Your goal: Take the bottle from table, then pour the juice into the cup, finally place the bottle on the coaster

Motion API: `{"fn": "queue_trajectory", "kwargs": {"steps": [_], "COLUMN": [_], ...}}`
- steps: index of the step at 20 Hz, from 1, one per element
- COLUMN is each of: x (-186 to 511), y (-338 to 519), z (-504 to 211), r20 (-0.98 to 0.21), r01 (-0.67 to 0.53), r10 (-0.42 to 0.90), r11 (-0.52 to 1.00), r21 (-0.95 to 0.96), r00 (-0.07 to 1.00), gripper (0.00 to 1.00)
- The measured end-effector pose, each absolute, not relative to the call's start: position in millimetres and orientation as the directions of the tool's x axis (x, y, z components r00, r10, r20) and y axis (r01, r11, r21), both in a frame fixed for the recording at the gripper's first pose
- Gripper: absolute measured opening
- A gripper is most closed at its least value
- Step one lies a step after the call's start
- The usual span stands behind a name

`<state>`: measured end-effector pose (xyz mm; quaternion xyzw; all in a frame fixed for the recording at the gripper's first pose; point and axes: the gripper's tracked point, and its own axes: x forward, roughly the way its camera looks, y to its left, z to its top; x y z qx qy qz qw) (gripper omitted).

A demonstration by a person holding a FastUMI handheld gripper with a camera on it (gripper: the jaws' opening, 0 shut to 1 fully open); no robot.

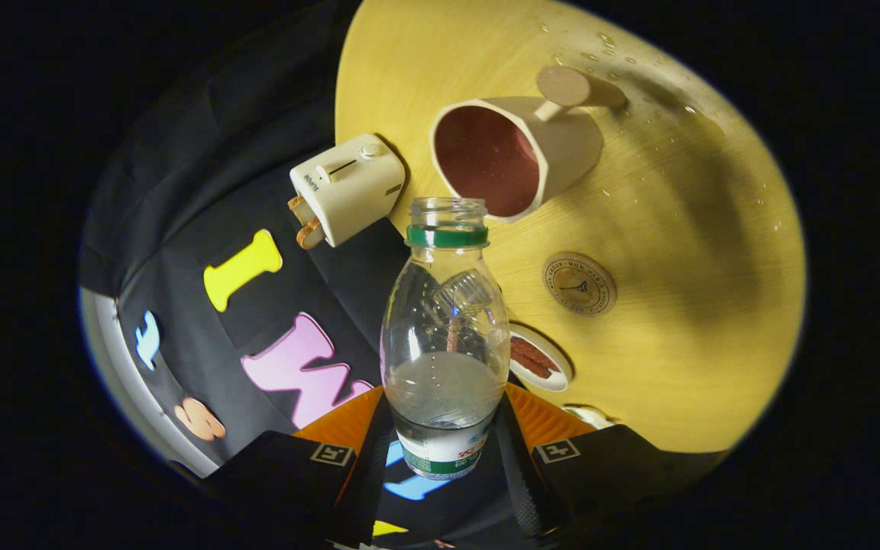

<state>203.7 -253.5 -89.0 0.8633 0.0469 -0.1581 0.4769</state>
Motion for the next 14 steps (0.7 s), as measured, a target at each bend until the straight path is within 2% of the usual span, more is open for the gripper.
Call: {"fn": "queue_trajectory", "kwargs": {"steps": [4,8,11,14], "x": [189,181,179,175], "y": [-251,-256,-258,-256], "z": [-79,-57,-36,-26], "r20": [-0.331,-0.316,-0.269,-0.247], "r01": [0.311,0.320,0.273,0.233], "r10": [-0.051,-0.056,-0.063,-0.064], "r11": [-0.233,0.116,0.361,0.620], "r21": [0.921,0.940,0.891,0.749], "r00": [0.942,0.947,0.961,0.967], "gripper": [0.71,0.71,0.71,0.71]}}
